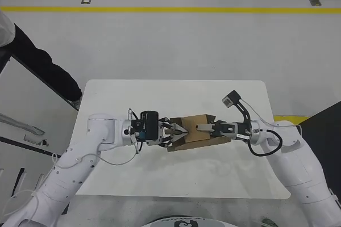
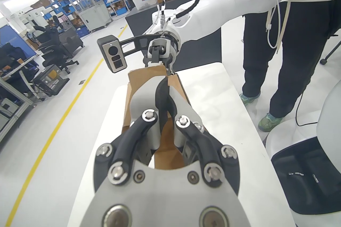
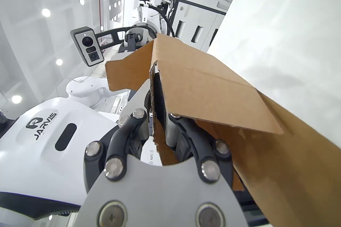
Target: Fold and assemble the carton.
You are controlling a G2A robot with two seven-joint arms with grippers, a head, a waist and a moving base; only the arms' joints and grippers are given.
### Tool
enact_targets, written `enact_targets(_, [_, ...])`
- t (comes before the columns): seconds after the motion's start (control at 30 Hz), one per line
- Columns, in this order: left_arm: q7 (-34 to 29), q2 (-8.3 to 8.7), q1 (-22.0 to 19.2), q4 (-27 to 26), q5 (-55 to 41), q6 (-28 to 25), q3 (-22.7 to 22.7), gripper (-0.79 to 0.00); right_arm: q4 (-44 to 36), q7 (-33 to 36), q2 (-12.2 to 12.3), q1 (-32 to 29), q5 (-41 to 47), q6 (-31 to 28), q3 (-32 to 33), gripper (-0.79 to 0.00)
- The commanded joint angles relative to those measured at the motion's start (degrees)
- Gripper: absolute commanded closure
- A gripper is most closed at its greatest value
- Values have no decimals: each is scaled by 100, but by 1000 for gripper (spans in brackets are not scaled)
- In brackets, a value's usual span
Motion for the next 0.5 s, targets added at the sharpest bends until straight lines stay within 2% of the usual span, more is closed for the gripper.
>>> enact_targets(0.0, [65,18,31,61,-55,88,-153,0,17,-32,0,-37,137,-57,38,0])
enact_targets(0.3, [88,154,390,210,-261,158,-1014,0,192,72,-13,-169,1030,-635,277,0])
enact_targets(0.47, [20,196,630,214,-354,93,-1203,0,238,135,-47,-149,1535,-1048,327,0])
